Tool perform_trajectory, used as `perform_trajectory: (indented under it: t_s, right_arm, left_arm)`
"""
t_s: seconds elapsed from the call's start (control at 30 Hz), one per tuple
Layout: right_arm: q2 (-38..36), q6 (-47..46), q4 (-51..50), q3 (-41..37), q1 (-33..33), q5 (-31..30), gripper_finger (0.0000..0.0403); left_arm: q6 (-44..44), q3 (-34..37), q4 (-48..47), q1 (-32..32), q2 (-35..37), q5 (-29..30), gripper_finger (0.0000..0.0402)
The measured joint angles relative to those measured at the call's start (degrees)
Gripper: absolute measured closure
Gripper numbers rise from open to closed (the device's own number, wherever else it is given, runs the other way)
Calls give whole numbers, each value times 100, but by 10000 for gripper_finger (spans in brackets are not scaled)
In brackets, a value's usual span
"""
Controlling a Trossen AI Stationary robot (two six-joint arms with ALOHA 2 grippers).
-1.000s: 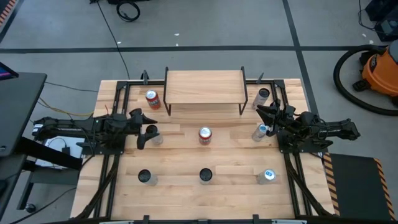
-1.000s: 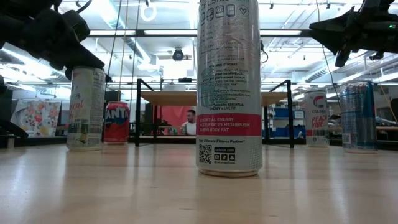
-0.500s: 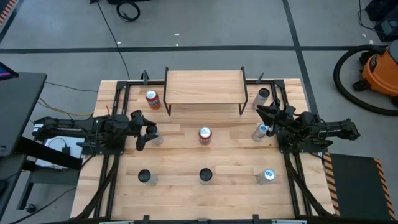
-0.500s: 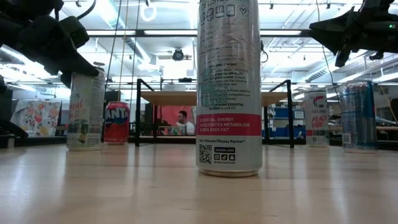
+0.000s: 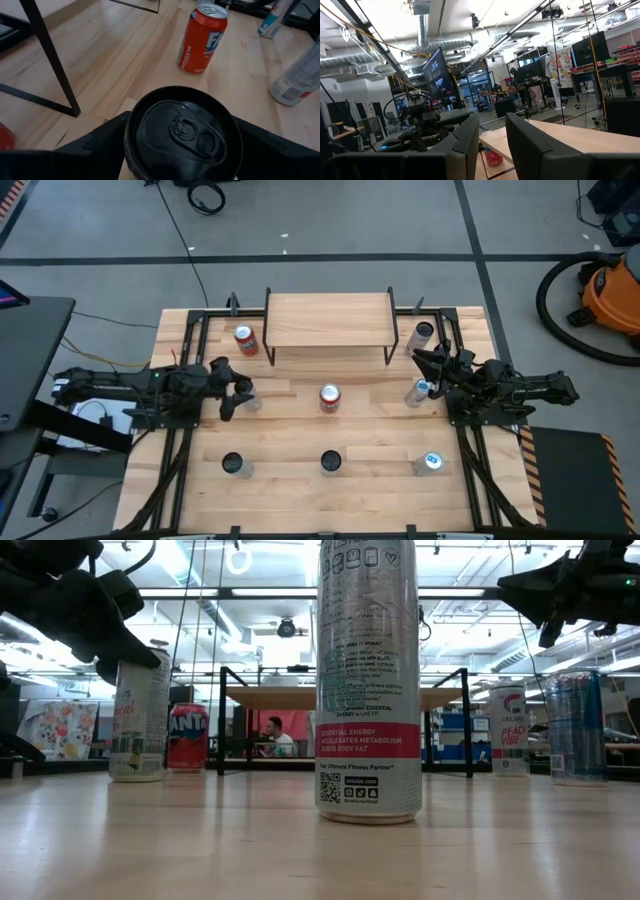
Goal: Place canned beverage on shelf
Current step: Put the top white yellow soda can on the shelf
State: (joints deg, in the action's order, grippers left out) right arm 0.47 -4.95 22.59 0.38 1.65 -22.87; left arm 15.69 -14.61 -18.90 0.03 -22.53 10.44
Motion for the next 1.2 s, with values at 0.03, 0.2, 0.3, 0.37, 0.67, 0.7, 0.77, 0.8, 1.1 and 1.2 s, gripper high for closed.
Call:
perform_trajectory:
  t_s: [0.03, 0.2, 0.3, 0.37, 0.67, 0.7, 0.77, 0.8, 1.1, 1.2]
  right_arm:
    - [0, 2, -1, -1, 0, 0, 296]
    - [0, 2, 0, 0, 0, 2, 296]
    - [0, 1, 0, -1, 0, 1, 296]
    - [0, 1, -2, -1, 0, 0, 296]
    - [0, 2, -1, 0, 0, 0, 296]
    - [0, 1, -1, -1, 0, 2, 296]
    - [0, 0, 0, 0, 0, 0, 296]
    - [0, 1, -2, -2, 0, 1, 296]
    - [0, 0, -1, -1, 0, 0, 296]
    - [0, 0, -2, -2, 0, 0, 296]
  left_arm:
    - [0, -2, 16, 0, -35, 18, 114]
    - [2, -20, 73, 0, -200, 31, 138]
    - [68, -24, 83, 2, -218, 48, 129]
    - [130, -12, 154, 7, -217, 63, 113]
    - [176, 7, 297, 7, -227, 0, 88]
    - [164, 7, 309, 7, -227, 1, 95]
    - [126, 7, 317, 7, -227, 17, 112]
    - [124, 7, 317, 7, -227, 20, 121]
    - [153, 7, 352, 7, -225, 76, 140]
    - [149, 20, 566, 7, -229, 98, 140]
